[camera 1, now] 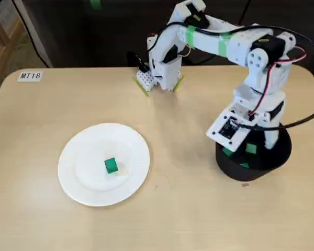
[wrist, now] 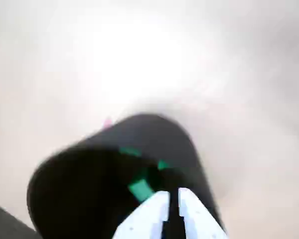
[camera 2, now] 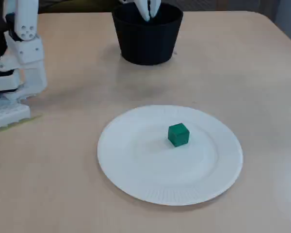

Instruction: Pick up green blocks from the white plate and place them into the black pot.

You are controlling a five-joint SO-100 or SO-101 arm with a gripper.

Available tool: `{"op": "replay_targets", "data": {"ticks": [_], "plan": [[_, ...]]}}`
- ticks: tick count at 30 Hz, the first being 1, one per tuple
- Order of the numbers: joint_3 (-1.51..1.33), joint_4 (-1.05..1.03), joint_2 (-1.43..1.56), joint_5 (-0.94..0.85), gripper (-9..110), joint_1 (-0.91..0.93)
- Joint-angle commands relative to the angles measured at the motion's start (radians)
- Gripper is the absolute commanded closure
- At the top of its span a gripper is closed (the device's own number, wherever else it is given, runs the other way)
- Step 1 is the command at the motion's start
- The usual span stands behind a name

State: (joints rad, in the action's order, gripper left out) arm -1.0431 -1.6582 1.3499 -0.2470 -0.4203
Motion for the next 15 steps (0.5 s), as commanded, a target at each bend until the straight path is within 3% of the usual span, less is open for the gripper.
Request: {"op": "replay_targets", "data": {"ticks": [1,8,15], "plan": [[-0.071,-0.005,0.141,-0.086,104,0.209],[-0.077,0.015,0.124,-0.313,104,0.56],[-0.192,0.19,0.097,-0.4,104,0.75]]}}
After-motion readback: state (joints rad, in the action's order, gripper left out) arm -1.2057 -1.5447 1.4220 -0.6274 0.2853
